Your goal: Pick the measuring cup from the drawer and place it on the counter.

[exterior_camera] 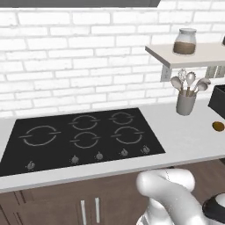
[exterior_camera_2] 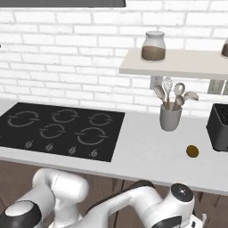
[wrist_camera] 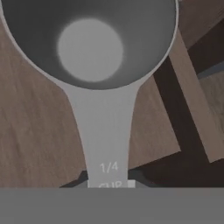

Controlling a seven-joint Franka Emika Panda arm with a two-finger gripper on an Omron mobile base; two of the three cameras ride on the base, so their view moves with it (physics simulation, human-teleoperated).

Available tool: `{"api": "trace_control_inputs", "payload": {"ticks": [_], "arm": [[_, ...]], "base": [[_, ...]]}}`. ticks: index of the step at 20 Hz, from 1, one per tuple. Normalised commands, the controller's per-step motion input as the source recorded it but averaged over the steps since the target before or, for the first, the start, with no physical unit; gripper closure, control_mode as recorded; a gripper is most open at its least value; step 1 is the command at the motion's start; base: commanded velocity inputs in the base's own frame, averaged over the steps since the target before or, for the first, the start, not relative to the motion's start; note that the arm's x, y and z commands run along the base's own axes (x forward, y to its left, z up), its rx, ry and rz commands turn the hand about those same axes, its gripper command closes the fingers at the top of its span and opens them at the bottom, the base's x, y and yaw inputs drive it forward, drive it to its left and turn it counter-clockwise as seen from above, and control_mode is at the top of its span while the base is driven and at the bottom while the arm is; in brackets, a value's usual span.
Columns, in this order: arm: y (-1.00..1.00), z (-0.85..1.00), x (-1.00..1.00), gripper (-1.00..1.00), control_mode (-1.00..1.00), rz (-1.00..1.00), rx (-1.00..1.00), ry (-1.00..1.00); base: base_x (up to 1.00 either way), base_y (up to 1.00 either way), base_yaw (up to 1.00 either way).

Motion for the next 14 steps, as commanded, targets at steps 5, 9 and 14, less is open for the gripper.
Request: {"api": "trace_control_inputs", "payload": {"ticks": [5,9,14], "arm": [[0.57,0.77,0.58,1.00,-1.00,0.01,0.00,-0.14],[0.47,0.61,0.99,1.00,-1.00,0.01,0.01,-0.03],[0.22,0.44,1.00,1.00,-1.00,0.02,0.02,0.04]], "base": [[0.00,0.00,0.00],[0.00,0.00,0.00],[0.00,0.00,0.00]]}}
